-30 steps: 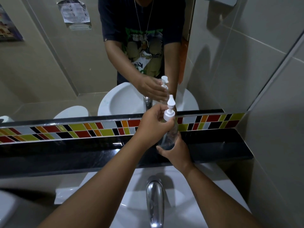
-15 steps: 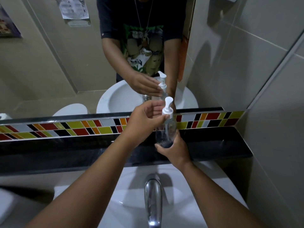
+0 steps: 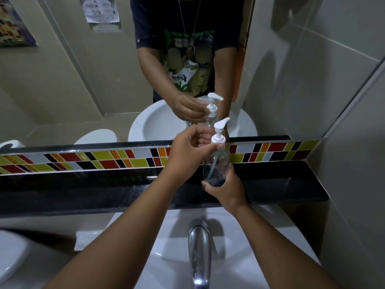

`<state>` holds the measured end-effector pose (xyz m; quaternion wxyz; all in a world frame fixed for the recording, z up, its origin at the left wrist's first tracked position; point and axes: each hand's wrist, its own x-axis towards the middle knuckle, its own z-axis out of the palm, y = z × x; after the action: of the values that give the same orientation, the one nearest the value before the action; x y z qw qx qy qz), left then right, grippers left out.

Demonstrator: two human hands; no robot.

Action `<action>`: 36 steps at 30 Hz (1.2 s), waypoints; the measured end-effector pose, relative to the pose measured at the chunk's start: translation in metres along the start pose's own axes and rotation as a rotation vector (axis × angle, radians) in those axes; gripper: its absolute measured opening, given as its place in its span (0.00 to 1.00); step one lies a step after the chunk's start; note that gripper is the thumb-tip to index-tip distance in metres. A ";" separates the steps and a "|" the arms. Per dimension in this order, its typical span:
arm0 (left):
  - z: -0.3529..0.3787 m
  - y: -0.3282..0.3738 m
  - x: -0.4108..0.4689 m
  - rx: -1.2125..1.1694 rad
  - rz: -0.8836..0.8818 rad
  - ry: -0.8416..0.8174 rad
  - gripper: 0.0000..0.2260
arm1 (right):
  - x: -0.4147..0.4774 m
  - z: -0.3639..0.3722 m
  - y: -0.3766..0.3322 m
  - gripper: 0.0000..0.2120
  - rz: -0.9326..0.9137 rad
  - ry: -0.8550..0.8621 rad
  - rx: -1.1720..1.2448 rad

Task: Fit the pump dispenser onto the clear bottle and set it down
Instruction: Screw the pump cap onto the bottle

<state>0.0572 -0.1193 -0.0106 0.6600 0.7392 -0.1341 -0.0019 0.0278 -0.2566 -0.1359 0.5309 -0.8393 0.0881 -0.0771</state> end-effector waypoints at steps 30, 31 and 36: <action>0.014 -0.010 0.001 -0.009 -0.095 0.037 0.15 | 0.001 -0.001 -0.005 0.40 -0.009 -0.007 0.033; 0.011 -0.011 0.002 -0.022 -0.096 0.013 0.14 | 0.001 -0.001 -0.004 0.41 -0.006 -0.004 0.034; -0.005 -0.013 0.007 -0.024 -0.100 -0.156 0.14 | 0.001 -0.001 -0.005 0.42 0.006 -0.001 0.034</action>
<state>0.0674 -0.1151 -0.0211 0.6555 0.7346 -0.1482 -0.0940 0.0287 -0.2555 -0.1312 0.5452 -0.8301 0.0891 -0.0765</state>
